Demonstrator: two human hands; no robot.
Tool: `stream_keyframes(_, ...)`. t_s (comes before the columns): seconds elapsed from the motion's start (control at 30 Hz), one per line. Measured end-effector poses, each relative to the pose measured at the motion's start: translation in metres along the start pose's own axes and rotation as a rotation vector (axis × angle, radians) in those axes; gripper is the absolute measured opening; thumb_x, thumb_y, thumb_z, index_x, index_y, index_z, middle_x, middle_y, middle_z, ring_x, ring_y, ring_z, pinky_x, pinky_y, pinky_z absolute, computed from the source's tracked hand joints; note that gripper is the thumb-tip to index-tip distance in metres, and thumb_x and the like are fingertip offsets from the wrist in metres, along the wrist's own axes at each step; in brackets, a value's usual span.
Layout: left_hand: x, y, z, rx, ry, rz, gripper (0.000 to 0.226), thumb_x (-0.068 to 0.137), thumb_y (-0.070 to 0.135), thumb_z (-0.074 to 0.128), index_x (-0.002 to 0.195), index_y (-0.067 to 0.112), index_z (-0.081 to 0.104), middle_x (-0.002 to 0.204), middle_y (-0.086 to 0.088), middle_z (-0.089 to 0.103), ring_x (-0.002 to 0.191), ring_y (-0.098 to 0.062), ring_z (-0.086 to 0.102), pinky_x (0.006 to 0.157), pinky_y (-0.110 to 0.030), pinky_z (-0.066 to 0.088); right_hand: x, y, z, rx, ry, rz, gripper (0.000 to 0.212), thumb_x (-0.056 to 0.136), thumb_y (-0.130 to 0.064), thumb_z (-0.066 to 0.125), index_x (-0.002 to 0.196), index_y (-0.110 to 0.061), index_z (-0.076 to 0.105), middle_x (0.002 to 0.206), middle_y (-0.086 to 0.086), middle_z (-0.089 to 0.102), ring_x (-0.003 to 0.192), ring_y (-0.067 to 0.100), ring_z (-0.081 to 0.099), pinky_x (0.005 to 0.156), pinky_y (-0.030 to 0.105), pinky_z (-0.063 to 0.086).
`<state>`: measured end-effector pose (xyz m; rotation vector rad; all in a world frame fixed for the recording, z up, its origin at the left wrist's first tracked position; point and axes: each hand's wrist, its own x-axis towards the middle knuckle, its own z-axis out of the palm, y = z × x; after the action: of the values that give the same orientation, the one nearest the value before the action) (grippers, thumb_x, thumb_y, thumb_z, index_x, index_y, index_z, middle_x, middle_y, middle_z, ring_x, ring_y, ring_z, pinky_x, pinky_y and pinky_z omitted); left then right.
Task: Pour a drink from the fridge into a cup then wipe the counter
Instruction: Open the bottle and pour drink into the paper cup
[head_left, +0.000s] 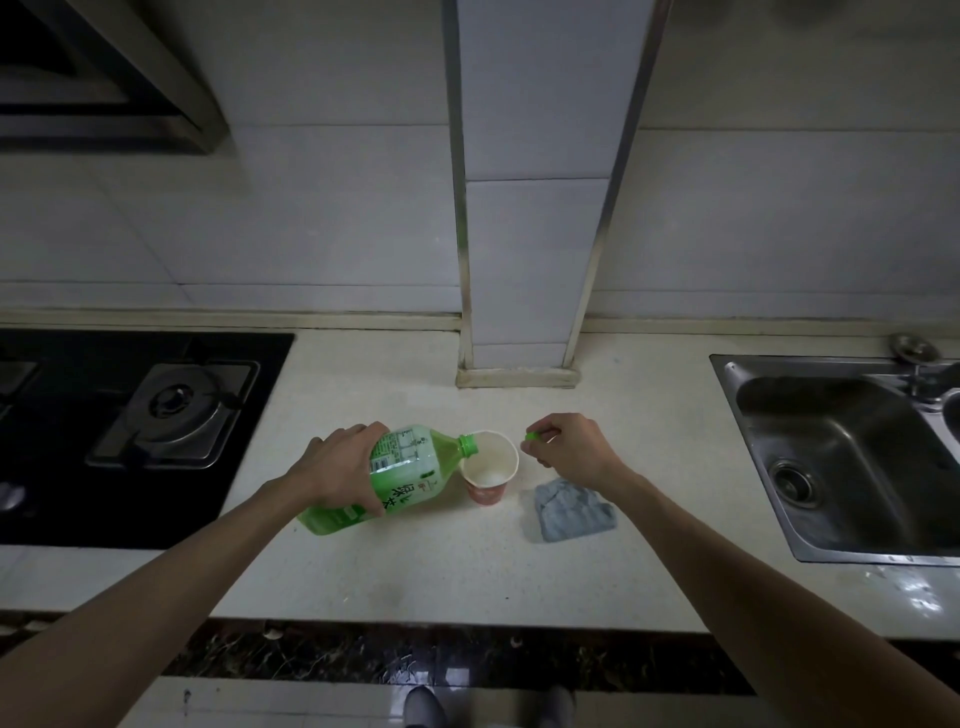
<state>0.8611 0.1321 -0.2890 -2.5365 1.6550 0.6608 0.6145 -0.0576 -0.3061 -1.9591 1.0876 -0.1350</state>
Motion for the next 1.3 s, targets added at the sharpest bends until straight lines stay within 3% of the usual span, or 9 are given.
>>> stream_keyframes(0.4,0.001,-0.002,-0.004,0.076,0.004,-0.013,0.084,0.058,0.044,0.085,0.129,0.026,0.042,0.111,0.008,0.053,0.101,-0.013,0.050,0.092,-0.036,0.039,-0.002,0.002,-0.003,0.000,-0.006,0.004,0.029,0.087,-0.027,0.071,0.112,-0.011,0.068,0.103,0.004,0.069,0.088,0.018,0.066,0.079,0.028,0.055)
stream_keyframes(1.3,0.008,-0.001,-0.008,0.086,-0.010,-0.014,0.087,0.059,0.045,0.084,0.132,0.027,0.041,0.113,0.009,0.053,0.103,-0.013,0.050,0.093,-0.035,0.041,0.010,0.009,0.003,-0.028,-0.016,0.003,0.029,0.087,-0.026,0.071,0.112,-0.011,0.069,0.103,0.003,0.070,0.088,0.017,0.065,0.084,0.030,0.056)
